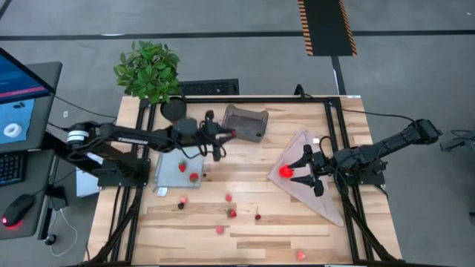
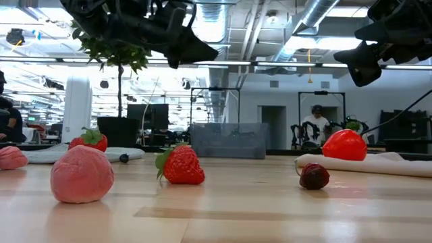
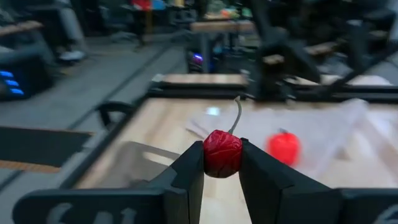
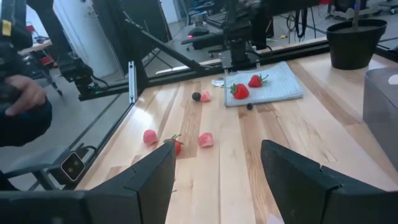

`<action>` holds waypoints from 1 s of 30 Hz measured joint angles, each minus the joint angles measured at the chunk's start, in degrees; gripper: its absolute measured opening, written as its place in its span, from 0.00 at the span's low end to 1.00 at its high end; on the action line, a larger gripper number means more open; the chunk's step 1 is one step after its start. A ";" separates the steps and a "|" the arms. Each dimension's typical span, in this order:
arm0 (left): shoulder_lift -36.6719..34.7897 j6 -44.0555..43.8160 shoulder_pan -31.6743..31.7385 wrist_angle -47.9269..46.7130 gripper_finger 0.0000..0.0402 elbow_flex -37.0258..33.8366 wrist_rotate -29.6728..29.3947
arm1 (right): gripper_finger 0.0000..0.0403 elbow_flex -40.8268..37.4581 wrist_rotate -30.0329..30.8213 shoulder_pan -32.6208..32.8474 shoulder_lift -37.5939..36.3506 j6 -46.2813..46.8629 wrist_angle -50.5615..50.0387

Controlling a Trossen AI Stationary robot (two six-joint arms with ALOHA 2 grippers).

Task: Pick and placing Produce into tupperware
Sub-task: Put the red cherry into the black bin

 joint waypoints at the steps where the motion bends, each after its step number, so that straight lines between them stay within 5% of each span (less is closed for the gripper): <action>1: -0.17 0.45 0.92 0.22 0.20 0.04 -0.54 | 0.65 0.00 0.00 0.00 0.00 0.00 0.00; 7: 0.23 0.49 6.83 -0.43 0.20 0.04 -1.25 | 0.65 0.00 0.00 0.00 0.00 -0.02 0.00; 16: 4.67 -12.84 13.70 -0.58 0.20 0.00 0.58 | 0.65 0.00 0.04 0.00 0.00 -1.07 0.43; 30: 16.51 -16.21 14.48 0.31 0.20 5.55 5.87 | 0.65 0.02 0.02 0.00 0.00 -1.53 0.83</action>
